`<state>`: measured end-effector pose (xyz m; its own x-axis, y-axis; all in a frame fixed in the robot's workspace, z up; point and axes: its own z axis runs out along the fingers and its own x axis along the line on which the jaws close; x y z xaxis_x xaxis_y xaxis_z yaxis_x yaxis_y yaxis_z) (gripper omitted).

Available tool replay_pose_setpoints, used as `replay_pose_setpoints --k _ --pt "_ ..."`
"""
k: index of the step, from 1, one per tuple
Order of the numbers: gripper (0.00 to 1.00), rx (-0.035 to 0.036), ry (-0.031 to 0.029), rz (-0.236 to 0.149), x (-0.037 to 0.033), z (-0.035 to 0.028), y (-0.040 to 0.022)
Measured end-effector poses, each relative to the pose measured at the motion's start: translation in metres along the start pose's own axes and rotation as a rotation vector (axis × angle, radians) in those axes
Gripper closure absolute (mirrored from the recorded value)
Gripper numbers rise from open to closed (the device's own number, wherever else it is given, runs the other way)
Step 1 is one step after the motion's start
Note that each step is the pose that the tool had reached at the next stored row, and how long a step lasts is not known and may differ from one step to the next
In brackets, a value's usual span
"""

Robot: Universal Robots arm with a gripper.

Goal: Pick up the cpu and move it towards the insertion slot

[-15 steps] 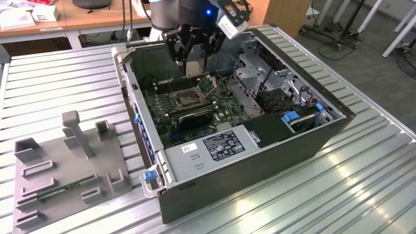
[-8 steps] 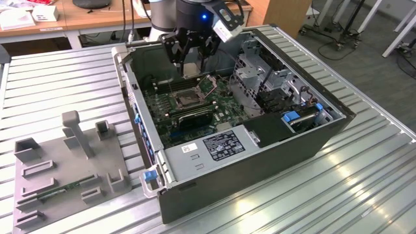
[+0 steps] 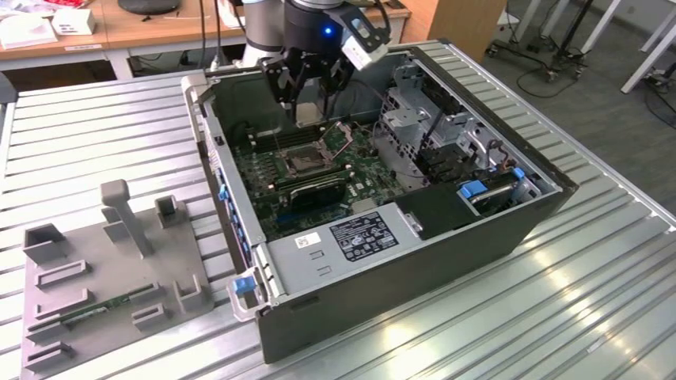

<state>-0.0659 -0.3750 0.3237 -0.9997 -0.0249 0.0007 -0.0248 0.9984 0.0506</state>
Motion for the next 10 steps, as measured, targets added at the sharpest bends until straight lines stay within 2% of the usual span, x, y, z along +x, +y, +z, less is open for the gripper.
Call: replay_pose_setpoints --k 6,10 --pt "0.45 0.0001 0.0001 0.000 -0.0064 0.0020 0.0120" --pt "0.45 0.0000 0.0000 0.002 -0.0134 0.0031 0.0152"
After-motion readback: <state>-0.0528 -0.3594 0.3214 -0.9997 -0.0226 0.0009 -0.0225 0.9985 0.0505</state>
